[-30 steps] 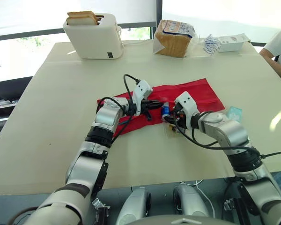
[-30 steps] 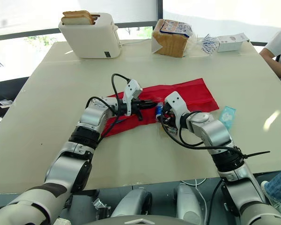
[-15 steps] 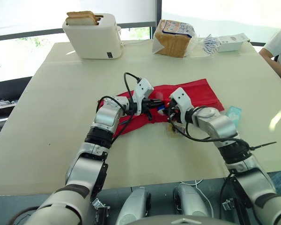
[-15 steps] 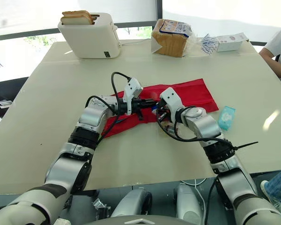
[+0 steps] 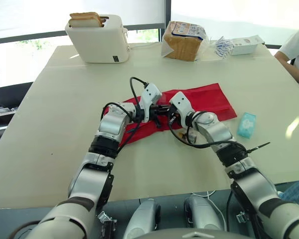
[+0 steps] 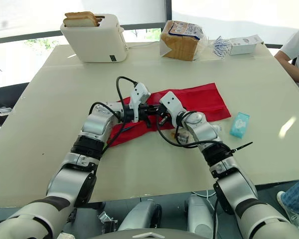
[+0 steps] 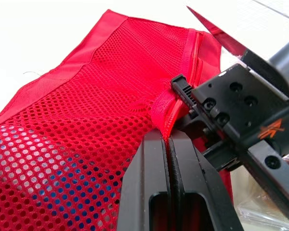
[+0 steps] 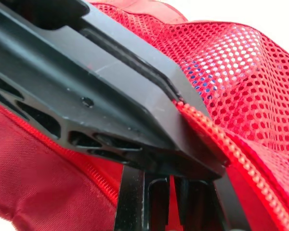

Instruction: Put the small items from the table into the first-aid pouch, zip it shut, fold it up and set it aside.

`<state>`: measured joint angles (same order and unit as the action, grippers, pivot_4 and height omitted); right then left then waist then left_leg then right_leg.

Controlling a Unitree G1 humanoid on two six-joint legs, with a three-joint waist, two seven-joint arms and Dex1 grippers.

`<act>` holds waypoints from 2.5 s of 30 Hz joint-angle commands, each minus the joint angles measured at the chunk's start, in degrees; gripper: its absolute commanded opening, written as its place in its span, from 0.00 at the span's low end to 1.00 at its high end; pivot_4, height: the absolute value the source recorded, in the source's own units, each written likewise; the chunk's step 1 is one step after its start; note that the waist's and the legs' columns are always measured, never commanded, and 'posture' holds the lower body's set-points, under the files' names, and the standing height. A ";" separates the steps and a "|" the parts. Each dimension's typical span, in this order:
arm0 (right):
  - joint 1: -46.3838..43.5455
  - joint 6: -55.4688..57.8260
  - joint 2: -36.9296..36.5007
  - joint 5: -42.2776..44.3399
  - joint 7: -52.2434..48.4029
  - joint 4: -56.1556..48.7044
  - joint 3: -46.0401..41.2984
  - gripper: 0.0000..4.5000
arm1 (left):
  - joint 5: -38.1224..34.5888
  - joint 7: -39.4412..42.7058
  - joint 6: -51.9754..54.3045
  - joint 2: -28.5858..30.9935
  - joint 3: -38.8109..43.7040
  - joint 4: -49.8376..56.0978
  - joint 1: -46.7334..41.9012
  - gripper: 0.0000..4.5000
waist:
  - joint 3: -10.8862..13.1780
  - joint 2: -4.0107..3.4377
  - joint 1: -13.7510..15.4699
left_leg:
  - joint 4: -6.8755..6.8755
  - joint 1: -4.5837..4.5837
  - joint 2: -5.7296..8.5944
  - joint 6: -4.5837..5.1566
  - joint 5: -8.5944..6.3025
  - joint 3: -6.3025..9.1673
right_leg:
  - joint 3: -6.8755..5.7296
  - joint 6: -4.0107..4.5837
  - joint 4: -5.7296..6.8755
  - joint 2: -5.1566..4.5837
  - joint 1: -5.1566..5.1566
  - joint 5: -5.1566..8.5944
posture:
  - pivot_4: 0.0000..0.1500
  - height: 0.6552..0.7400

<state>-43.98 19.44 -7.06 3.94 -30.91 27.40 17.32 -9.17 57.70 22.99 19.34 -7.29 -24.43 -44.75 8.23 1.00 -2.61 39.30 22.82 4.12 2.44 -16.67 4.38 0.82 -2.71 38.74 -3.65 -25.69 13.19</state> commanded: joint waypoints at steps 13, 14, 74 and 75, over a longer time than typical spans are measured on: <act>20.57 16.57 -26.04 17.21 -17.54 -52.68 -18.70 0.79 | 7.28 0.32 -17.62 4.25 -4.77 -4.71 1.91 0.00 | 0.07 -0.11 1.55 | -0.09 0.08 0.00 0.01 -0.01 0.19 | -0.12 0.00 -0.17 0.00 0.02 0.00 | 1.00 1.00; 22.01 17.08 -27.18 18.39 -17.44 -54.71 -20.17 0.79 | 7.57 0.52 -18.68 4.57 -4.88 -5.31 1.88 0.00 | 0.08 -0.12 1.79 | -0.09 0.13 0.00 0.02 -0.02 0.20 | -0.14 0.00 -0.28 0.00 0.03 0.00 | 1.00 1.00; 26.61 29.02 -45.10 17.34 -18.21 -46.15 -18.76 0.01 | 7.01 4.32 -22.21 -0.46 -2.84 -10.86 -2.84 0.00 | 0.17 -0.01 3.46 | 0.19 -0.02 -0.03 0.13 -0.06 0.21 | -0.26 -0.09 -0.58 -0.01 0.49 -0.12 | 1.00 1.00; 27.28 33.52 -44.37 19.24 -16.17 -49.76 -21.22 0.01 | 6.75 4.31 -21.82 -0.61 -2.68 -10.81 -2.83 0.00 | 0.17 -0.02 3.48 | 0.19 -0.01 -0.03 0.13 -0.07 0.21 | -0.26 -0.09 -0.58 -0.01 0.49 -0.12 | 1.00 1.00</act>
<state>-16.25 48.34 -51.58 20.58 -49.33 -16.95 0.45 -0.86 62.14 0.96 19.07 -11.14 -37.55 -47.34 8.40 0.98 0.87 39.49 22.84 4.09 2.58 -16.74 4.59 0.58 -2.80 38.16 -3.67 -25.21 13.07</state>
